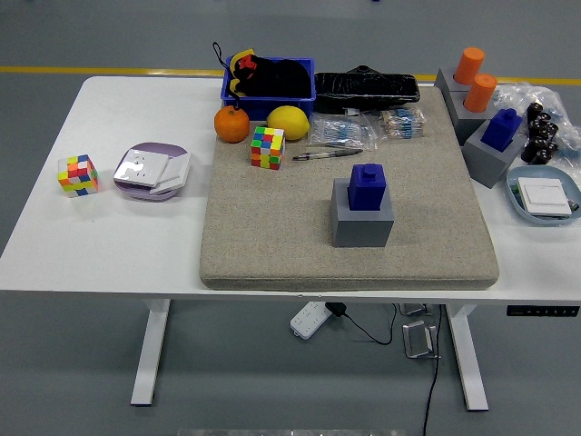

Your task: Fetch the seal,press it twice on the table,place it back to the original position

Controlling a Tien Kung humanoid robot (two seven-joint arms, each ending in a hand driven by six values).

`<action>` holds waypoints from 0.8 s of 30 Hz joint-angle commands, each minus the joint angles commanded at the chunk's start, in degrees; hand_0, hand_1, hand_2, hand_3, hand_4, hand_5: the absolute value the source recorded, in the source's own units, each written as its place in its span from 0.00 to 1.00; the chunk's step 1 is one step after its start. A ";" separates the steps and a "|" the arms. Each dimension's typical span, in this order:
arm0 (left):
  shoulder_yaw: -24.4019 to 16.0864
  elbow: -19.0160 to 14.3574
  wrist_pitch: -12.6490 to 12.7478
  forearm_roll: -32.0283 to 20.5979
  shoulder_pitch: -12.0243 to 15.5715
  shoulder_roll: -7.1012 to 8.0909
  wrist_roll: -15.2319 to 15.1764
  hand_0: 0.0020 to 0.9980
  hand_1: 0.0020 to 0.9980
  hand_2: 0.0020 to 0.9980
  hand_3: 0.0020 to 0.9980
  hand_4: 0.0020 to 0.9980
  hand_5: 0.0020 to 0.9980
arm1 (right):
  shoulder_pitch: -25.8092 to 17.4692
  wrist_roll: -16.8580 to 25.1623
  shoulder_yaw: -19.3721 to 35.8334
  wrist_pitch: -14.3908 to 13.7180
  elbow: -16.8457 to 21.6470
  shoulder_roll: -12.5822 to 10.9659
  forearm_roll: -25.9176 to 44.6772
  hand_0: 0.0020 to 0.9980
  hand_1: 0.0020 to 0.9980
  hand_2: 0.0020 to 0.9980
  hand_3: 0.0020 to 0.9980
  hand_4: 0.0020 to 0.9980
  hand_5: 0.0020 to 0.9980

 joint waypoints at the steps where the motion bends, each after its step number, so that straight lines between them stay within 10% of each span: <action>1: 0.08 0.01 -0.01 -0.02 -0.01 0.03 -0.01 0.82 0.82 0.79 0.84 0.80 0.41 | -0.01 0.00 0.01 0.00 -0.01 0.02 -0.01 0.86 0.78 0.78 0.79 0.92 0.27; 24: 0.24 0.06 -0.03 0.09 0.35 0.33 -0.09 0.82 0.82 0.79 0.84 0.79 0.41 | -0.26 -0.06 0.11 0.08 0.02 0.39 -0.18 0.86 0.78 0.78 0.79 0.91 0.27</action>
